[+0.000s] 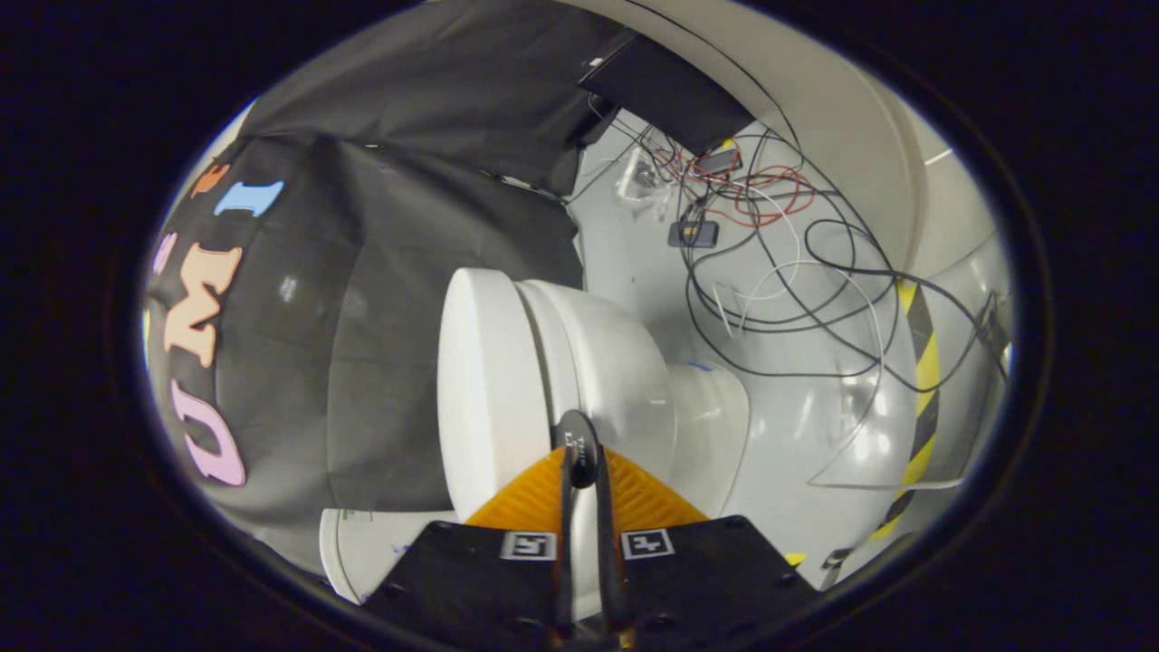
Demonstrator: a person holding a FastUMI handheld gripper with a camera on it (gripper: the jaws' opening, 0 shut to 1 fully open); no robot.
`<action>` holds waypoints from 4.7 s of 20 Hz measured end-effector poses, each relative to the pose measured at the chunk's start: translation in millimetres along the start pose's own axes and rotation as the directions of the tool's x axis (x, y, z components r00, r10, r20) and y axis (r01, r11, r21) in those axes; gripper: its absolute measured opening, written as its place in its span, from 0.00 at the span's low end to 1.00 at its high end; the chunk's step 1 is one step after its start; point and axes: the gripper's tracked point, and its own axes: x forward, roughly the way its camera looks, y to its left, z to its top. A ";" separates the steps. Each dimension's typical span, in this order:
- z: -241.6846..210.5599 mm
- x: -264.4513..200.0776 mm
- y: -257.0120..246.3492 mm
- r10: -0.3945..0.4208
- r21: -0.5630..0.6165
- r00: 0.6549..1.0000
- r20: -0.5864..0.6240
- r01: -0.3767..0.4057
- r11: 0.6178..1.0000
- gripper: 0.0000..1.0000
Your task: Open the toilet lid.
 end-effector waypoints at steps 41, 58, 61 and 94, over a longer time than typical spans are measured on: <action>-195.2 -158.7 282.4 0.421 -0.926 0.848 -0.323 -0.375 0.046 0.10; -268.6 -159.4 288.5 0.337 -0.829 0.760 -0.556 -0.483 -0.281 0.15; -261.5 -165.1 299.2 0.371 -0.829 0.744 -0.556 -0.461 -0.318 0.29; 232.1 -110.7 276.1 0.574 -0.993 0.819 0.020 -0.052 0.109 0.27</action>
